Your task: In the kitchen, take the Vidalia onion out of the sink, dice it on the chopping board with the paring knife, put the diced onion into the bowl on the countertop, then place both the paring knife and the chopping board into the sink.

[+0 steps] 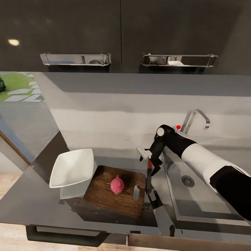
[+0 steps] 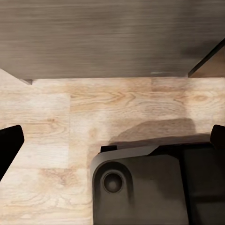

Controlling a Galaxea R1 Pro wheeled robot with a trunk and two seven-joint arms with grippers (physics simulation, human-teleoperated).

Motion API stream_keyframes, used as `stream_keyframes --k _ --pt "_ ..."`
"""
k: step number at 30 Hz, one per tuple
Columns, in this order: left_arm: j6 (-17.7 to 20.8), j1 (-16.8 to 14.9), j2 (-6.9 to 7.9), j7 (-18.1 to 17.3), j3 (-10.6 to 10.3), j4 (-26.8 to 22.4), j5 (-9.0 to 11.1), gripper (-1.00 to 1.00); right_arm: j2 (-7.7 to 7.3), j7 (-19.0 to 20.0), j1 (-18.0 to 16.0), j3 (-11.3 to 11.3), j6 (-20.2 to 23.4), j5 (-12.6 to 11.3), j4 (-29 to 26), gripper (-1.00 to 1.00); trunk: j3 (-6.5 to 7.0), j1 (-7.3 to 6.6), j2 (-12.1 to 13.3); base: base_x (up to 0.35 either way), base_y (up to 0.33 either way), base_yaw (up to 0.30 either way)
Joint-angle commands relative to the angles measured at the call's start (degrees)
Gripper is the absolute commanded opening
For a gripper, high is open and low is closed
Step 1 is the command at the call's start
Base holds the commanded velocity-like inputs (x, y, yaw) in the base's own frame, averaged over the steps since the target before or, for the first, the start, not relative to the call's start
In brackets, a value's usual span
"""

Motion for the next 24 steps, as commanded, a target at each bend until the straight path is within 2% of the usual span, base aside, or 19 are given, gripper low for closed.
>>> stream_keyframes --k 1,11,19,24 --pt "-0.10 0.01 0.10 0.46 -0.48 -0.08 0.55 1.00 -0.11 -0.04 -0.06 0.39 -0.59 0.05 -0.13 1.00 -0.08 0.03 -0.08 0.000 0.000 0.000" --pt "-0.10 0.02 0.10 0.48 -0.48 -0.06 0.63 1.00 -0.46 -0.04 -0.04 0.93 -1.41 0.52 -0.22 1.00 -0.08 0.03 -0.08 0.000 0.000 0.000" --pt "-0.10 -0.03 0.10 0.48 -0.48 -0.02 0.71 1.00 -0.52 -0.30 -0.05 0.96 -1.79 6.71 -0.18 1.00 -0.08 0.03 -0.08 0.000 0.000 0.000" --pt "-0.10 -0.02 0.03 0.48 -0.43 0.32 0.72 1.00 -0.51 -0.58 -0.06 0.94 -1.85 7.89 -0.16 1.00 -0.08 0.03 -0.08 0.000 0.000 0.000"
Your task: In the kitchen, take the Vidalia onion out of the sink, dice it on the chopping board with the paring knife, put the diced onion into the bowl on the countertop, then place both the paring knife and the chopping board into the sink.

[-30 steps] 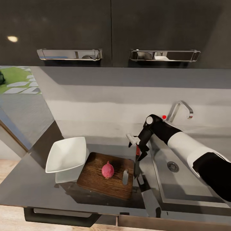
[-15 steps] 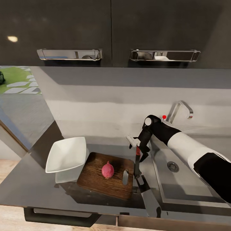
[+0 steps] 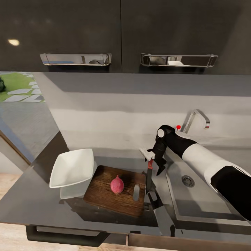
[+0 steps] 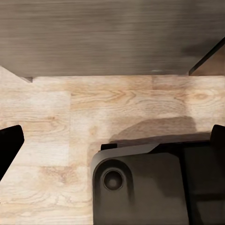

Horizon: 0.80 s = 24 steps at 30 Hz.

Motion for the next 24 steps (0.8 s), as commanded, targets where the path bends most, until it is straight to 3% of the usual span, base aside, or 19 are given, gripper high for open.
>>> stream_keyframes --k 1,24 --pt "-0.11 0.00 0.06 0.44 -0.49 0.19 0.57 1.00 -0.05 -0.56 -0.06 0.25 -0.62 0.21 -0.09 1.00 -0.08 0.03 -0.08 0.000 0.000 0.000" --pt "-0.11 -0.01 -0.01 0.44 -0.51 0.50 0.57 1.00 -0.14 -3.40 -0.04 0.31 -2.23 0.48 -0.08 1.00 -0.08 0.03 -0.08 0.000 0.000 0.000"
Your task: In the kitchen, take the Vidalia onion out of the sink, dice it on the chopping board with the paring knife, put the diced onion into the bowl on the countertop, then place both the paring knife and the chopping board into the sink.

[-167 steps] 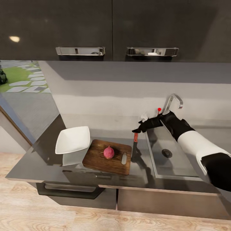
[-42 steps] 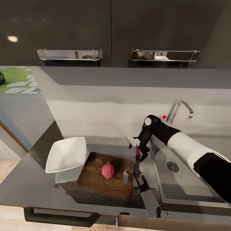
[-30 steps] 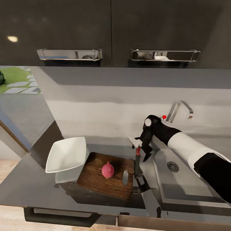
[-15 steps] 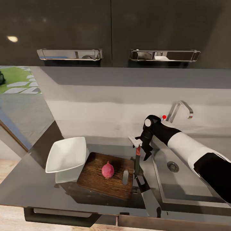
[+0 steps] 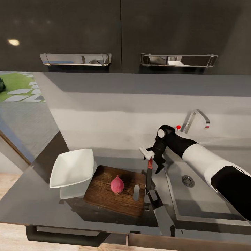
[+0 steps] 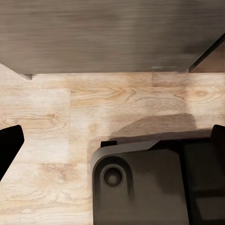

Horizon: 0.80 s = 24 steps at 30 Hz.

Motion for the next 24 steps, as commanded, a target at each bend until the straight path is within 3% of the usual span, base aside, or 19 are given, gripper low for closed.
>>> stream_keyframes --k 1,14,24 --pt "-0.10 -0.01 0.10 0.44 -0.48 -0.09 0.57 1.00 -0.04 -0.15 -0.06 0.24 -0.57 0.06 -0.09 1.00 -0.08 0.03 -0.08 0.000 0.000 0.000" --pt "-0.10 -0.02 0.10 0.44 -0.45 -0.19 0.57 1.00 0.10 -2.73 -0.07 0.33 -0.77 0.13 -0.09 1.00 -0.08 0.03 -0.08 0.001 0.000 0.000" --pt "-0.12 -0.02 0.10 0.44 -0.44 -0.18 0.57 1.00 0.36 -3.05 -0.06 0.32 -0.38 3.17 -0.05 1.00 -0.08 0.03 -0.08 0.087 -0.088 0.000"
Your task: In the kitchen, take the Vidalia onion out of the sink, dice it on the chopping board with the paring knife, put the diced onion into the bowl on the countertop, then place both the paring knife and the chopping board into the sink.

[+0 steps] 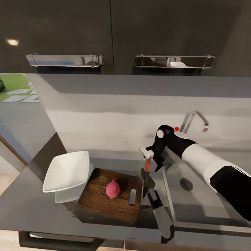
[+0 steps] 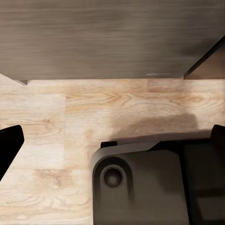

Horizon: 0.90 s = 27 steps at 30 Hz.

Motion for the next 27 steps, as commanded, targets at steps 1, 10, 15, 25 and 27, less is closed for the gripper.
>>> stream_keyframes --k 1,10,15,25,27 --pt "-0.11 -0.01 0.10 0.44 -0.47 -0.09 0.57 1.00 -0.04 -0.06 -0.06 0.24 -0.50 0.20 -0.08 1.00 -0.08 0.03 -0.08 0.022 -0.021 0.000" --pt "-0.11 0.00 0.10 0.44 -0.48 -0.01 0.61 1.00 0.02 -0.29 -0.07 0.25 -0.56 0.56 0.01 1.00 -0.08 0.03 -0.08 0.006 -0.006 0.000" --pt "-0.16 0.02 0.10 0.44 -0.47 0.00 0.58 1.00 0.12 -0.49 -0.07 0.25 -0.56 0.58 0.03 1.00 -0.08 0.03 -0.08 0.000 0.000 0.000" --pt "-0.18 0.00 0.10 0.44 -0.49 0.00 0.64 1.00 0.24 -1.17 -0.07 0.25 -0.63 0.58 0.12 1.00 -0.54 0.03 -0.08 0.000 0.000 0.000" --pt "-0.18 0.01 0.10 0.44 -0.49 0.00 0.63 1.00 0.24 -1.71 -0.07 0.25 -0.60 0.55 0.12 1.00 -0.72 0.03 -0.08 0.000 0.000 0.000"
